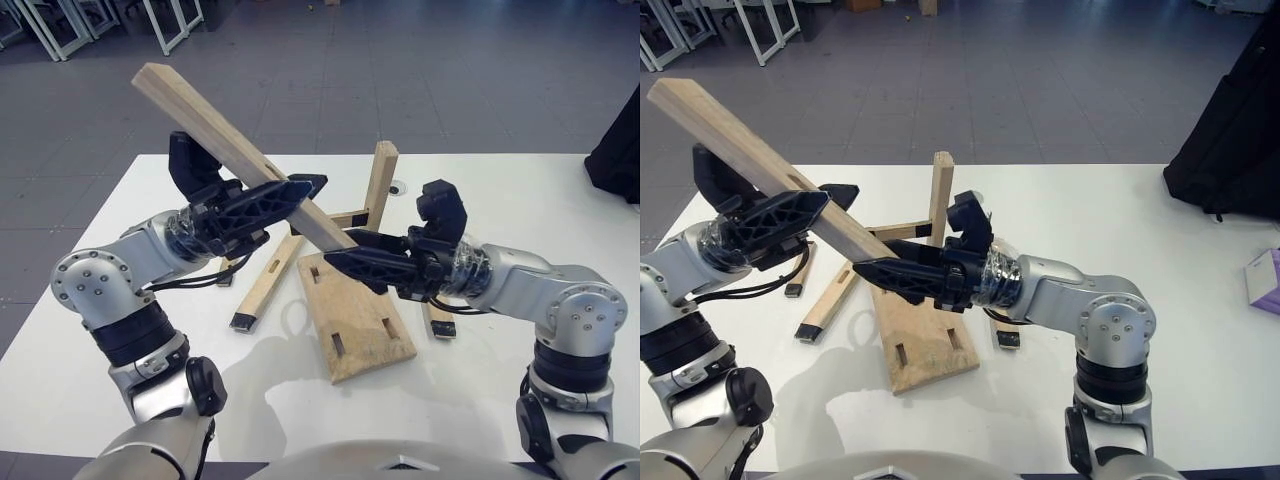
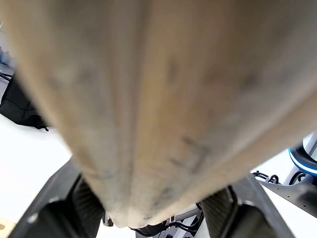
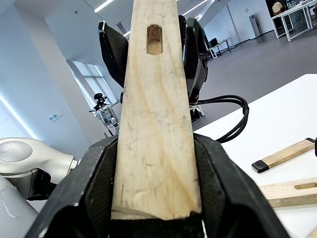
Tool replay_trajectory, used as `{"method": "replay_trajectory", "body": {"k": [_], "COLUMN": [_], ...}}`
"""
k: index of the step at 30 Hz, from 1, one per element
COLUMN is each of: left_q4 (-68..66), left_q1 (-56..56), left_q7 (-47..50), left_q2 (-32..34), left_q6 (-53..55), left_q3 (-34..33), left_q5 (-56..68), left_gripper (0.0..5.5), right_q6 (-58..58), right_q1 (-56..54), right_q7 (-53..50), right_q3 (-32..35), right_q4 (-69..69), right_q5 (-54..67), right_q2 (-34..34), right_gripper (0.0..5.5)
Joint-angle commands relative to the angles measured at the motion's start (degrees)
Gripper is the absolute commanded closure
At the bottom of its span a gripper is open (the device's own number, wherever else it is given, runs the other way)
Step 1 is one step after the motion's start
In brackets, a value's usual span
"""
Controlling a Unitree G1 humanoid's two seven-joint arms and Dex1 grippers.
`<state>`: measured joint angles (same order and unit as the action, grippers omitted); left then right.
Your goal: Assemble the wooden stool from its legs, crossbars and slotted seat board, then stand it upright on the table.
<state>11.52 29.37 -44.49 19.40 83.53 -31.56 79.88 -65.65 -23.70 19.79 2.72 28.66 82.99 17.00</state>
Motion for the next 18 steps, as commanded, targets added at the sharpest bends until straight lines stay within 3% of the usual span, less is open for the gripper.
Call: {"method": "replay_trajectory", "body": {"k": [1, 4, 9, 11, 15, 18], "left_q4": [-0.6, -2.0, -4.4, -4.0, 1.9, 3.6], "left_q1": [-1.3, -1.7, -2.7, -4.0, -11.1, -16.8], "left_q7": [-0.8, -0.1, -0.7, -0.1, 0.4, -2.3], "left_q2": [2.7, 4.1, 9.2, 11.4, 12.7, 12.2], "left_q6": [-2.3, -5.5, -10.9, -14.0, -22.9, -31.6], "left_q3": [1.9, 3.1, 2.2, 1.3, 4.4, 9.2], "left_q5": [4.1, 2.9, 0.8, -1.5, -11.9, -21.7], "left_gripper": [3.21, 3.33, 3.47, 3.47, 3.47, 3.47], "right_q6": [1.9, 2.0, 2.7, 4.2, 13.0, 19.2], "right_q1": [-0.2, -0.3, 3.1, 8.0, 16.7, 20.8], "right_q7": [-2.0, -2.1, -1.4, -4.4, -8.0, -6.5], "right_q3": [1.0, 1.0, 7.1, 3.5, -14.8, -22.4], "right_q4": [-0.5, 0.3, 0.5, 3.5, 9.9, 9.5], "right_q5": [3.7, 8.1, 11.9, -2.3, -34.8, -48.1], "right_q2": [2.2, 4.3, 15.9, 19.5, 25.9, 28.1], "right_gripper": [3.11, 2.67, 1.74, 1.74, 1.74, 1.74]}}
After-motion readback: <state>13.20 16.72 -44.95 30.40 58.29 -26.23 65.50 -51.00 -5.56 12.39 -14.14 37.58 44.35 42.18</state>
